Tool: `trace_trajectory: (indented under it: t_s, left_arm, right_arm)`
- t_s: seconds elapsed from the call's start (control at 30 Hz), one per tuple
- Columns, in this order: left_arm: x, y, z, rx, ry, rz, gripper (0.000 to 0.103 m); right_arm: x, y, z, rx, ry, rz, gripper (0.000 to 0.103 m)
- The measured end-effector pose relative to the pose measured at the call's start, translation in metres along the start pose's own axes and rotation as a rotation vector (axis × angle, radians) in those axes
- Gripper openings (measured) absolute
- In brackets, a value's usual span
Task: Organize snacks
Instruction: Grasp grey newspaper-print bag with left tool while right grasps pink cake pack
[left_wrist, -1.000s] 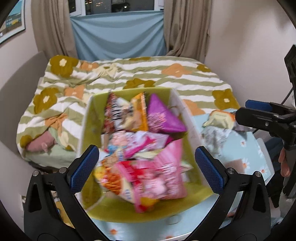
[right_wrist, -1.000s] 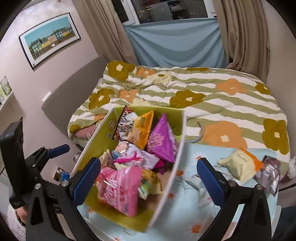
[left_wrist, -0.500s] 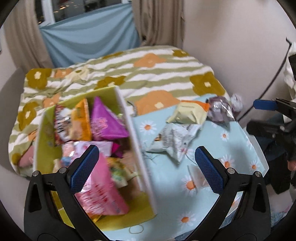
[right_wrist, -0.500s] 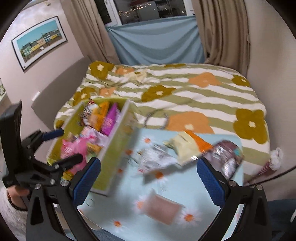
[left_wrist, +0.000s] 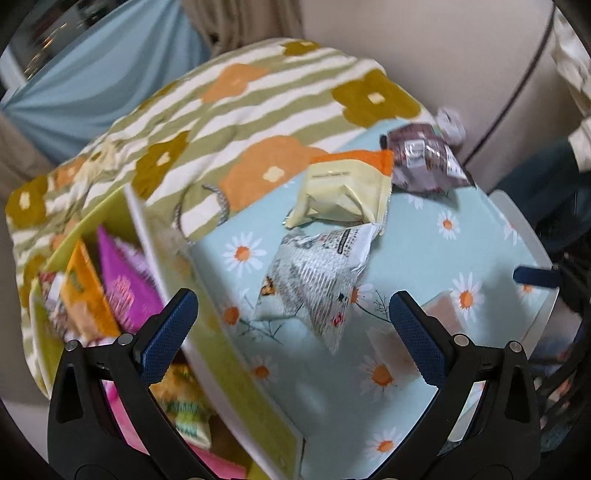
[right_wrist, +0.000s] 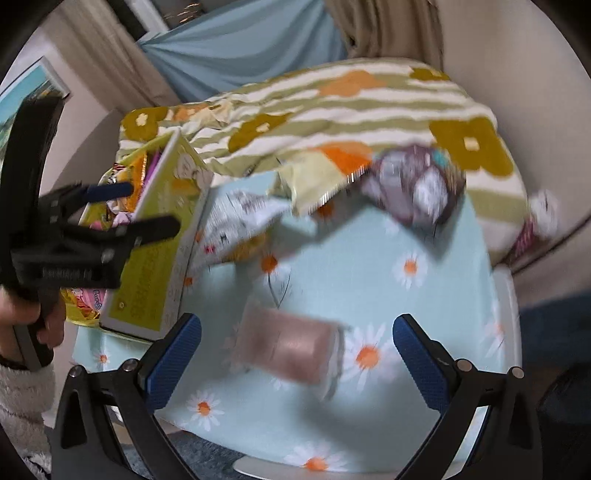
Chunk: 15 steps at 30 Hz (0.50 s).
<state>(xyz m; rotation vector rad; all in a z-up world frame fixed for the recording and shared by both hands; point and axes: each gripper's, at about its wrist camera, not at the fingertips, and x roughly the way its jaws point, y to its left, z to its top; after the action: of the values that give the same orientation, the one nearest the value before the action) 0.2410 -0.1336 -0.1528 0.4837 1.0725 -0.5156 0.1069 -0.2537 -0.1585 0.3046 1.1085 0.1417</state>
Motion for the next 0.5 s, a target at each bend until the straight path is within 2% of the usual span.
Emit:
trace_trajectory:
  t_s: [0.1,0.23,0.37,0.5]
  left_arm:
    - [0.015,-0.005,0.009,0.054,0.029,-0.028,0.103]
    - [0.038,-0.014,0.018,0.121,0.085,-0.024,0.103]
    - [0.06,-0.018,0.023,0.149,0.138,-0.059,0.103]
    - [0.086,-0.018,0.024,0.181,0.208,-0.053,0.103]
  right_arm:
    - [0.014,0.002,-0.015,0.063,0.005,-0.056,0.103]
    - [0.028,0.003,-0.029,0.132,-0.007,-0.113,0.103]
    - [0.041,0.012,-0.04,0.151,-0.019,-0.17,0.103]
    - [0.054,0.016,-0.045,0.189,-0.02,-0.17,0.103]
